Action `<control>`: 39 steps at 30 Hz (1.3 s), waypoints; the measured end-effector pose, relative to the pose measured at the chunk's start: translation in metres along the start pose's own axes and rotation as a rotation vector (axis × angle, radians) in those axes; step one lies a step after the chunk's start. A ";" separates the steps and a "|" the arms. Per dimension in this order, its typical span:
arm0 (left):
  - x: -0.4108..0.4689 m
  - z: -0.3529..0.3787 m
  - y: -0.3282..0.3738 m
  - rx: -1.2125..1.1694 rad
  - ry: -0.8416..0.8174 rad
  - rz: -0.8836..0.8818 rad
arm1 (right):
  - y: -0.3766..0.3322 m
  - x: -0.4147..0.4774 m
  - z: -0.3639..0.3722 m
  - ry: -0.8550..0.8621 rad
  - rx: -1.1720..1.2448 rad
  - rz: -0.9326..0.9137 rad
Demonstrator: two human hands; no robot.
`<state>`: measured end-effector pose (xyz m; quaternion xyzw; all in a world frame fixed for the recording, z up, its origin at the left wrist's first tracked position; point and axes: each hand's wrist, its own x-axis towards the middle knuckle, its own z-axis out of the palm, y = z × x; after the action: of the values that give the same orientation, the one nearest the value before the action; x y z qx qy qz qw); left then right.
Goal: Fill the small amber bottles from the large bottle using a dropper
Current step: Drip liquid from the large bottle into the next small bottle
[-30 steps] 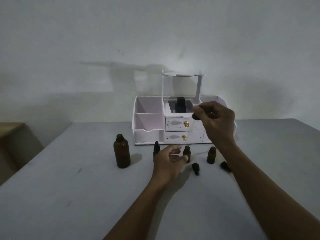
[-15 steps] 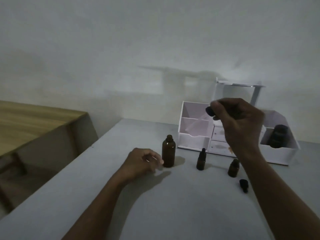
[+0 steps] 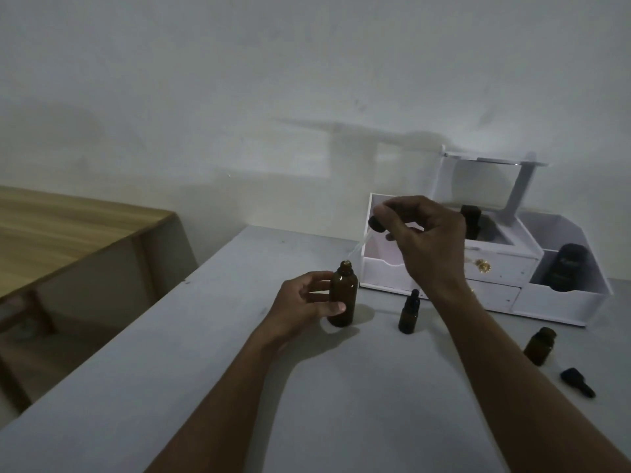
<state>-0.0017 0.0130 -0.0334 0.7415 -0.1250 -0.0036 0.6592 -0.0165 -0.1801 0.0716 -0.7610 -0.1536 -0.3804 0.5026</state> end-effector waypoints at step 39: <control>0.003 0.011 -0.005 0.163 0.029 0.032 | 0.030 -0.026 0.051 -0.160 -0.170 0.114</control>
<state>-0.0001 0.0018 -0.0390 0.7906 -0.1273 0.0277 0.5983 0.0060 -0.1444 0.0227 -0.8363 -0.1168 -0.3011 0.4431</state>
